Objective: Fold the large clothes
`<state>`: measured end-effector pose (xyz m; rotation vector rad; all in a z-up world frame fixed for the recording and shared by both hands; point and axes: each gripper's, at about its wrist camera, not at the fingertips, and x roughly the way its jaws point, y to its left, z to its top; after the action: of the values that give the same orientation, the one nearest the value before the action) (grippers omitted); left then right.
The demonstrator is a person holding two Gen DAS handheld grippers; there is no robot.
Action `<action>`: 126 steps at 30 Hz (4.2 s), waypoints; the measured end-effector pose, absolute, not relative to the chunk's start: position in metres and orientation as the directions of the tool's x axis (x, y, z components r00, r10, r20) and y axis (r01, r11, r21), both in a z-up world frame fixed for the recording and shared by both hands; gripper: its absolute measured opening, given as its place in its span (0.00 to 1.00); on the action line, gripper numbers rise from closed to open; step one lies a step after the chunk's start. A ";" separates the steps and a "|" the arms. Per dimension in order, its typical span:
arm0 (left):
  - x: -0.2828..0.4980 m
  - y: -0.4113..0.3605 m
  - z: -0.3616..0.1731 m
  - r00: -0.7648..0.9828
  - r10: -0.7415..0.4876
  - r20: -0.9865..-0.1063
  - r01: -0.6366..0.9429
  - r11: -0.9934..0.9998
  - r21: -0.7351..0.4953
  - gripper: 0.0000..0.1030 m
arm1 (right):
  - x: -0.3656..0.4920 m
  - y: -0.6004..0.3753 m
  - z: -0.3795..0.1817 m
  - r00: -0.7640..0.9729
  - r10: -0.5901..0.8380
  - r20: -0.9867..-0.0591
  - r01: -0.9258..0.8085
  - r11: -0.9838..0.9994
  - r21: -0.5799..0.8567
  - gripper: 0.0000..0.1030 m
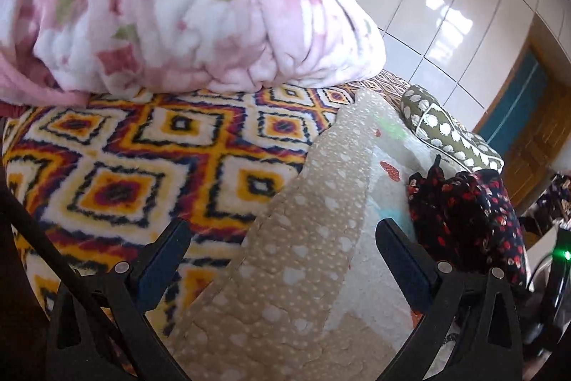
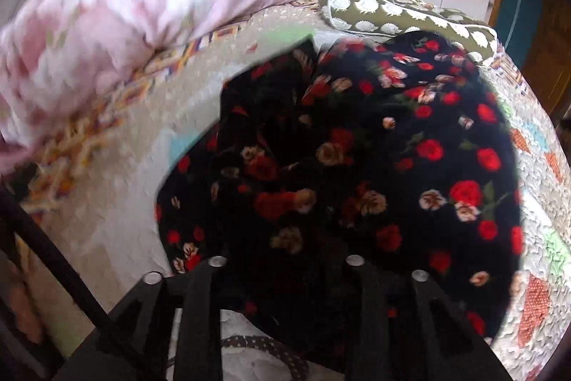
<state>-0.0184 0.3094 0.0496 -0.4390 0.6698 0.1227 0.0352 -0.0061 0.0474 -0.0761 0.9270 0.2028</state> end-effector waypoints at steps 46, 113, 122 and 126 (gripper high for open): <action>0.001 0.283 0.040 0.752 -0.199 -0.629 -0.142 0.882 -0.449 1.00 | 0.089 -0.029 0.069 0.525 0.461 -0.715 -0.084 0.865 0.495 0.07; 0.032 0.196 0.029 0.590 -0.574 -0.567 0.102 0.750 -0.653 0.22 | 0.155 -0.007 0.049 0.432 0.548 -0.717 -0.276 0.836 0.474 0.38; 0.015 0.215 0.052 0.723 -0.349 -0.596 0.057 0.890 -0.452 0.66 | 0.103 -0.088 0.134 0.533 0.665 -0.523 -0.281 0.722 0.632 0.45; 0.022 0.217 0.048 0.722 -0.268 -0.638 0.021 0.930 -0.367 0.66 | 0.075 -0.141 0.116 0.546 0.688 -0.479 -0.214 0.667 0.714 0.45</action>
<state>0.0223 0.2174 0.0480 -0.3497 0.7506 -0.1630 0.0748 -0.1415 0.1161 0.6444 0.8296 0.5807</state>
